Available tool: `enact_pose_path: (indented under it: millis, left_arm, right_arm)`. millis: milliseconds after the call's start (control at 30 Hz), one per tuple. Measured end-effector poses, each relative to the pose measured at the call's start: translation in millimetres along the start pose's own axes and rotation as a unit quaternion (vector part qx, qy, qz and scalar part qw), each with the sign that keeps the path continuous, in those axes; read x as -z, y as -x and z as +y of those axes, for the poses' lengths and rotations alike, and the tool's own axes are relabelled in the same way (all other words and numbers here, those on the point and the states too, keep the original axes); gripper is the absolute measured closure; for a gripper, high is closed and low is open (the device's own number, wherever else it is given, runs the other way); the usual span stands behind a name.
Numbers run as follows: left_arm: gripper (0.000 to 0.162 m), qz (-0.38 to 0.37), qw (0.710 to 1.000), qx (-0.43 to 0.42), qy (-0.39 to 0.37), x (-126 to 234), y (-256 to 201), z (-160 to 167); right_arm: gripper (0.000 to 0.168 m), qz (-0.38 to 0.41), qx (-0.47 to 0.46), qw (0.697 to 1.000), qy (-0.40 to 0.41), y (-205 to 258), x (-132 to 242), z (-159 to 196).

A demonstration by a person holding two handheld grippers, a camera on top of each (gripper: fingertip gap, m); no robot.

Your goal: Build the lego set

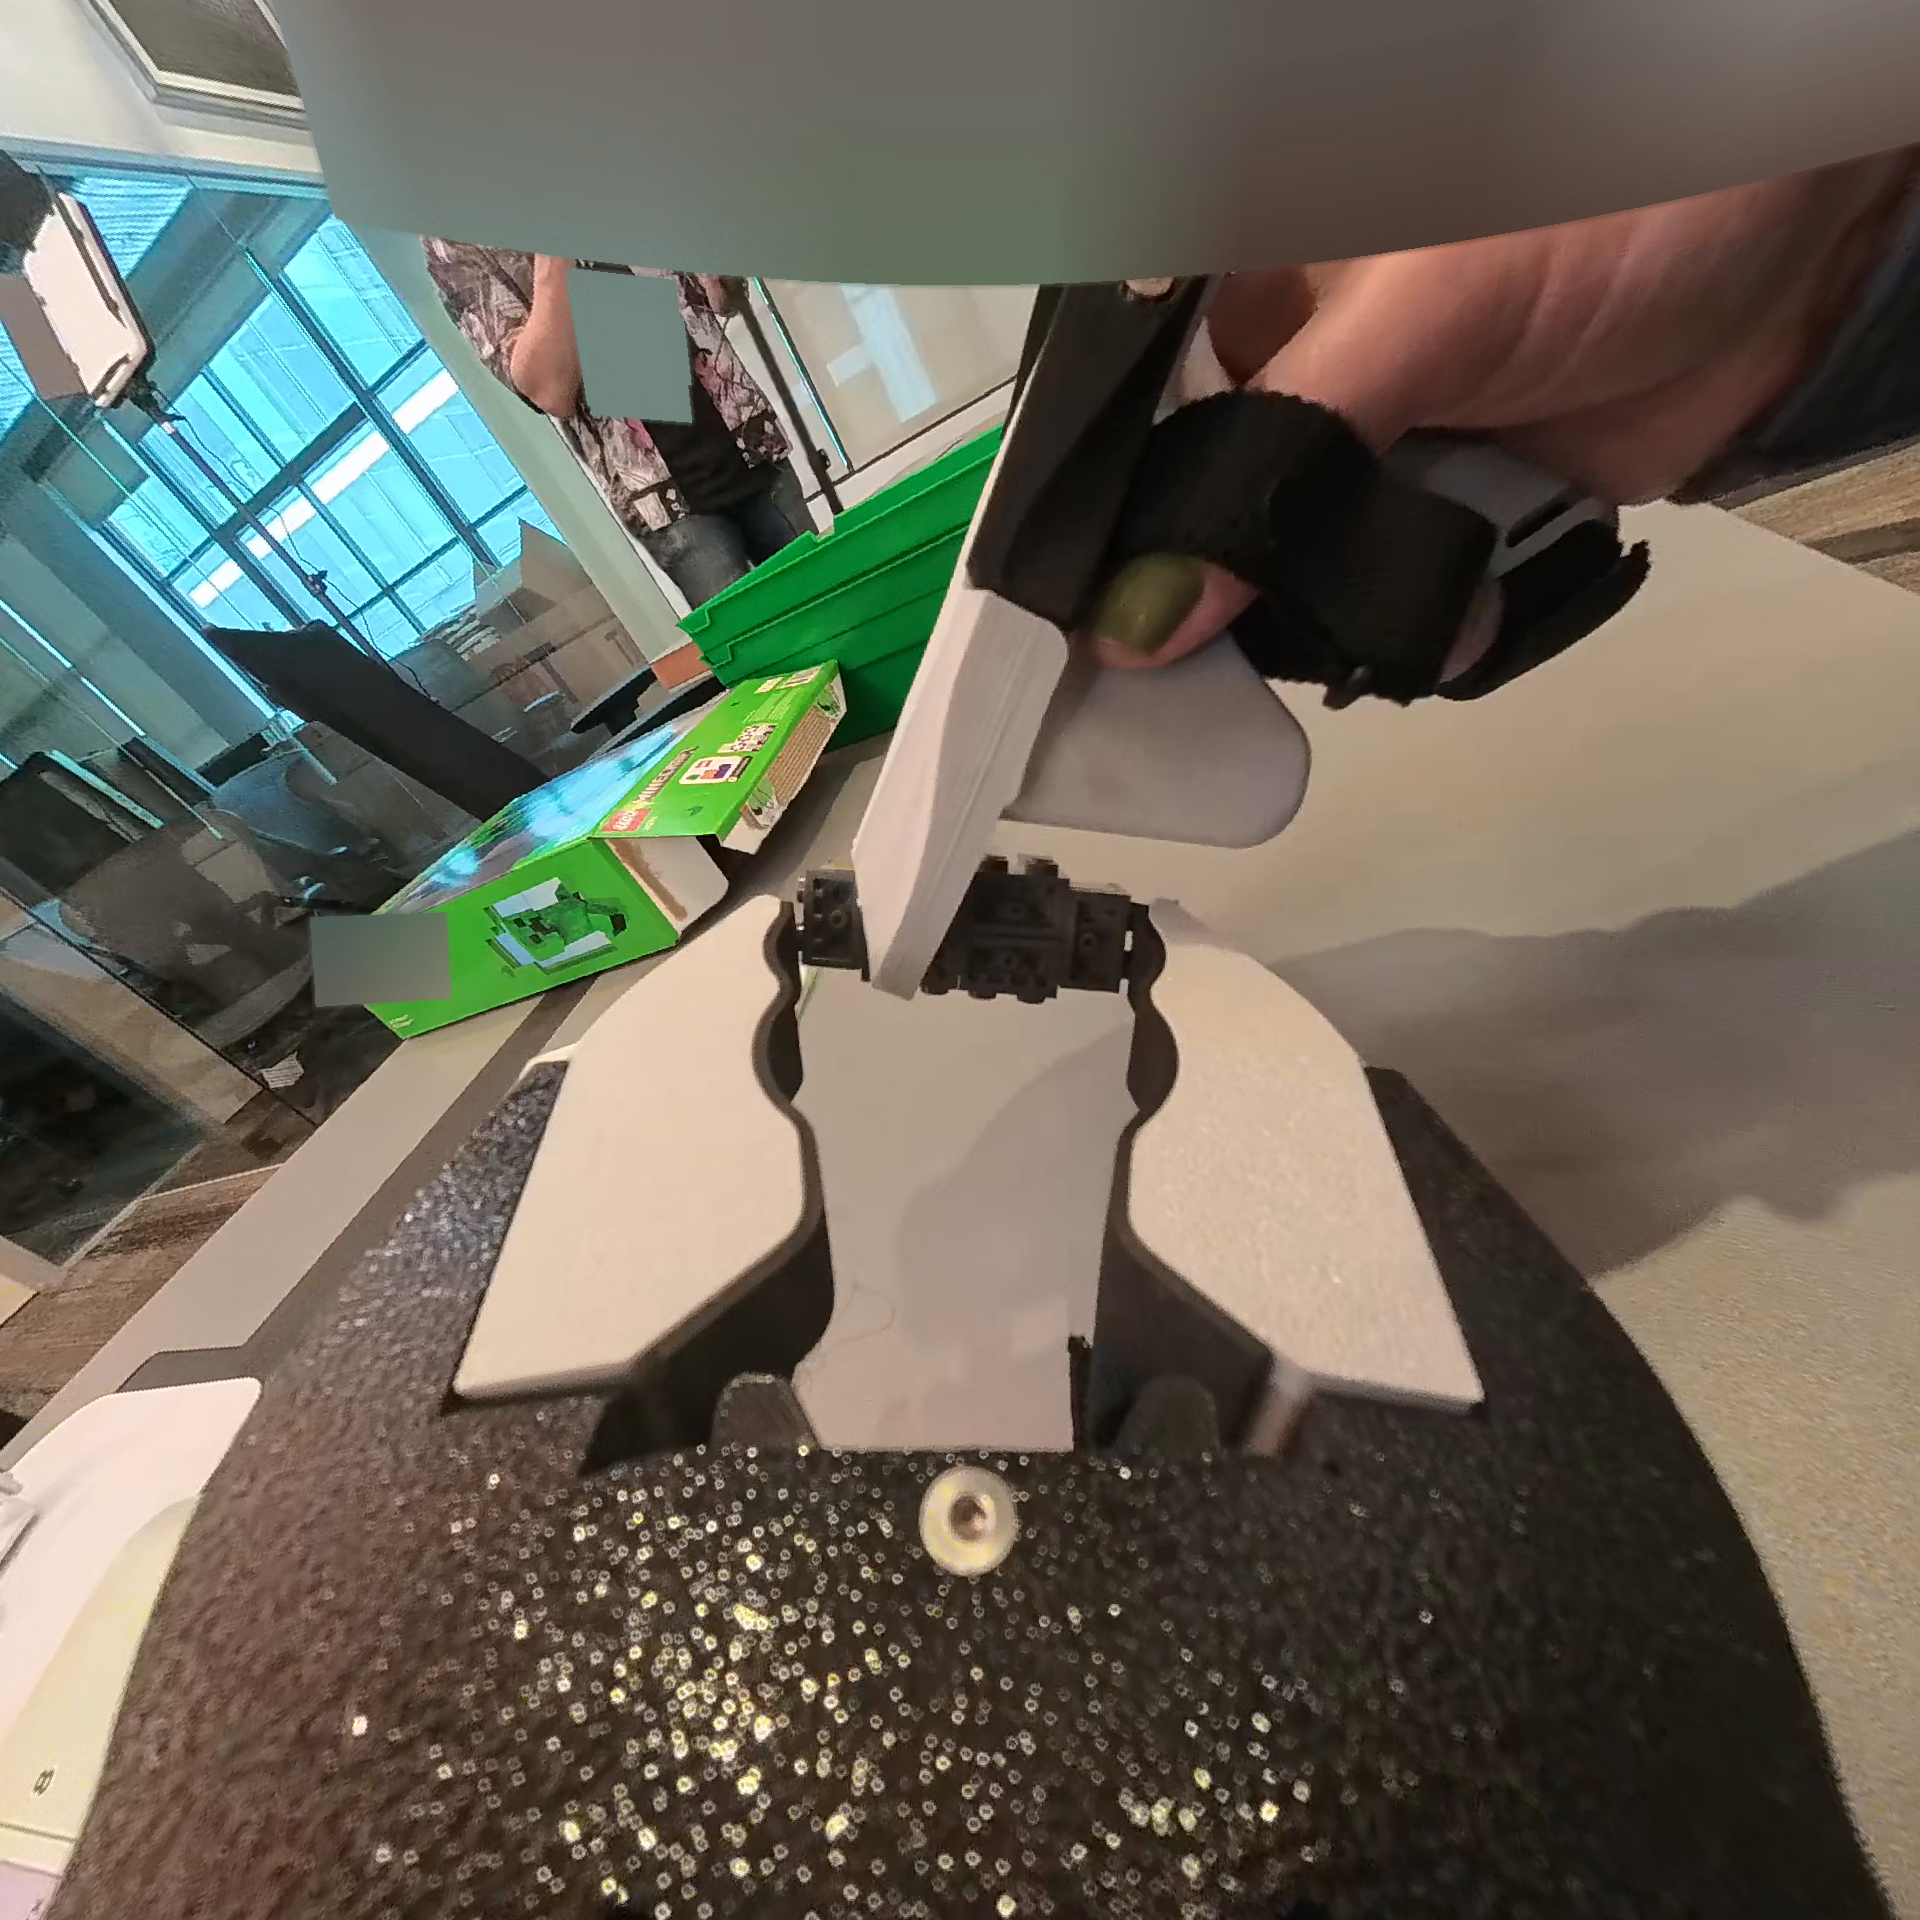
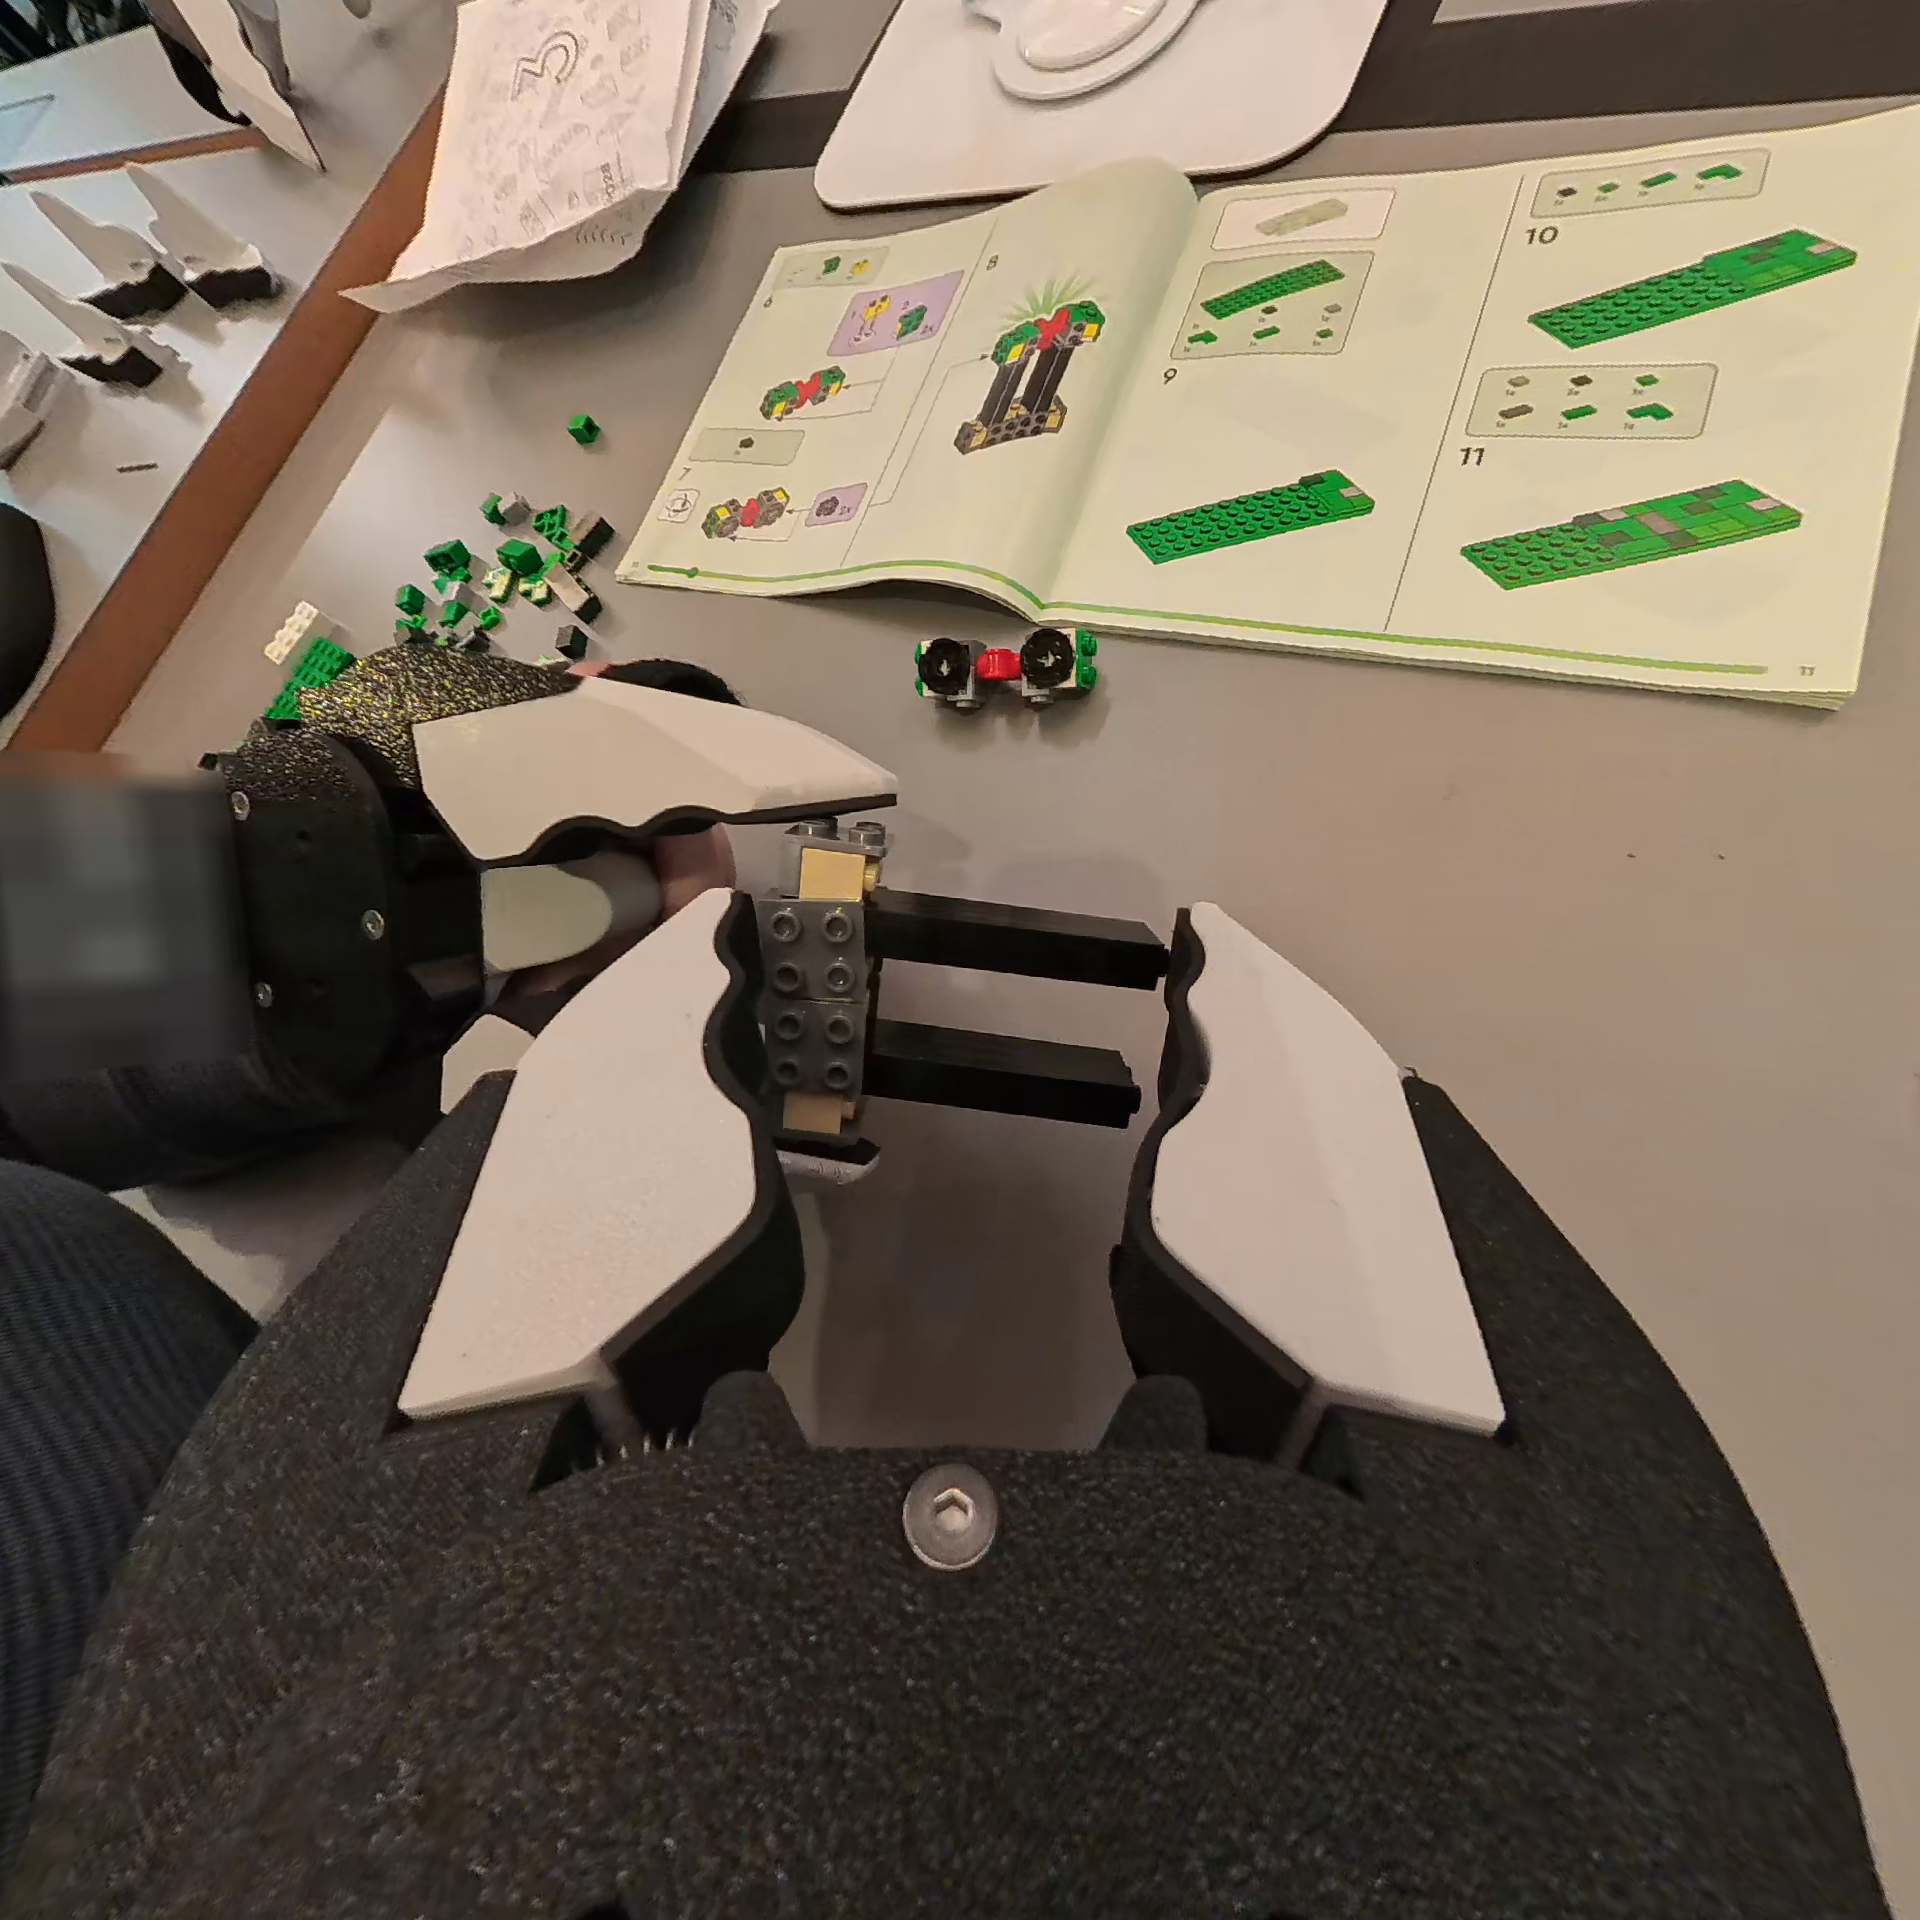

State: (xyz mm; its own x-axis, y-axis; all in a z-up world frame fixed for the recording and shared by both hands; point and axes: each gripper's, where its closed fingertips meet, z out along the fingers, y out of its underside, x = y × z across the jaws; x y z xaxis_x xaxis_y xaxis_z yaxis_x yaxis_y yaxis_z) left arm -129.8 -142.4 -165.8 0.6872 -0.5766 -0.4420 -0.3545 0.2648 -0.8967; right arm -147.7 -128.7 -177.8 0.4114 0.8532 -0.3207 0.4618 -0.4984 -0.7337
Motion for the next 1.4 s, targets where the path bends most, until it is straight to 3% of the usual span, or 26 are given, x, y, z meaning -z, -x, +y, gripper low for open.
enact_pose_path:
  millis: [867,1100,1400]
  left_arm:
    - [0.101,-0.006,1.000,-0.017,0.004,-0.1,-0.5,0.5]
    - [0.101,-0.009,1.000,-0.018,0.008,-0.7,0.4,2.1]
    - [0.101,-0.012,1.000,-0.017,0.006,-0.4,1.7,1.6]
  right_arm:
    - [0.096,0.009,0.006,1.000,-0.011,-0.8,1.5,0.6]
    - [0.087,0.006,0.013,1.000,-0.026,1.3,3.6,0.6]
    - [0.093,0.031,0.021,0.999,-0.039,-4.9,14.6,-1.7]
